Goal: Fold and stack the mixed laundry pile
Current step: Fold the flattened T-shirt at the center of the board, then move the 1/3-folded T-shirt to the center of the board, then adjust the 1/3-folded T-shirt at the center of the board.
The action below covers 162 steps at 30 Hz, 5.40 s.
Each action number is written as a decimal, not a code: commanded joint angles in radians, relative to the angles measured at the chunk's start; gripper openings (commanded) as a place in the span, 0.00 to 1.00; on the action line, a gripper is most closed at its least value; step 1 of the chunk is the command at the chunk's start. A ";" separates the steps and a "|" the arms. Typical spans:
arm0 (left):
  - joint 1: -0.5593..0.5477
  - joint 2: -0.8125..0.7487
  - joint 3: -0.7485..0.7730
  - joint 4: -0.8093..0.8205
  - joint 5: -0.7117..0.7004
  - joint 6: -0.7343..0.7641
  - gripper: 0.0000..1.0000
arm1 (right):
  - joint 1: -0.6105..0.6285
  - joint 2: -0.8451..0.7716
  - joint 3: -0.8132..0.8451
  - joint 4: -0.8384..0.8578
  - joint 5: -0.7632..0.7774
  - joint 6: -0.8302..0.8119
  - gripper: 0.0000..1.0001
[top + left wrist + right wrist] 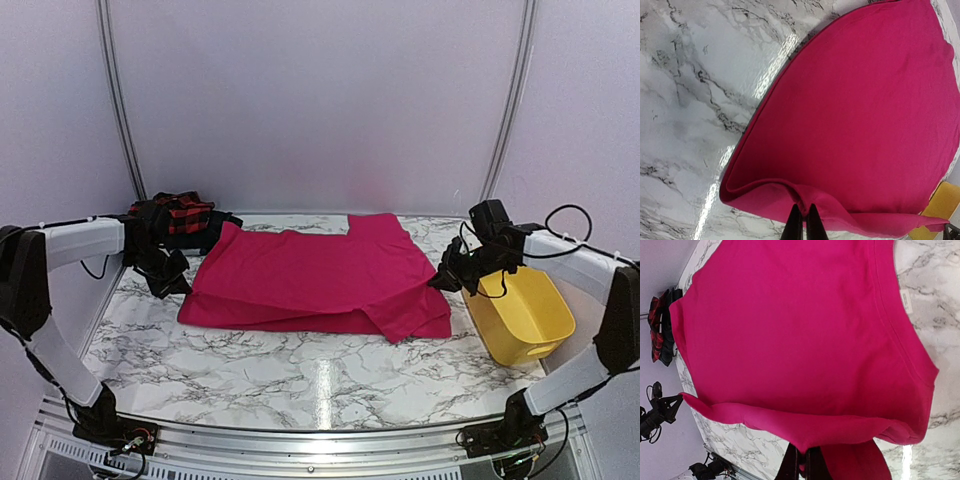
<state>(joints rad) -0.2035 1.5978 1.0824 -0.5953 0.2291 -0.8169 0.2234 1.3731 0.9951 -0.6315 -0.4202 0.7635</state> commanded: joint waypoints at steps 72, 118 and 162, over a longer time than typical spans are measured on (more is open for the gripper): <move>0.053 0.064 -0.206 0.065 -0.012 0.184 0.00 | -0.068 0.255 -0.047 -0.107 0.204 -0.497 0.07; -0.780 0.415 0.549 0.284 -0.068 0.717 0.51 | -0.076 0.405 0.216 -0.115 0.042 -0.528 0.31; -0.894 0.879 0.931 0.334 -0.158 0.880 0.32 | -0.099 0.455 0.266 -0.144 0.017 -0.545 0.30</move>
<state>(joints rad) -1.1038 2.4664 1.9839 -0.2806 0.0799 0.0803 0.1398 1.8214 1.2293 -0.7525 -0.4034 0.2379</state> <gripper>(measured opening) 0.340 0.302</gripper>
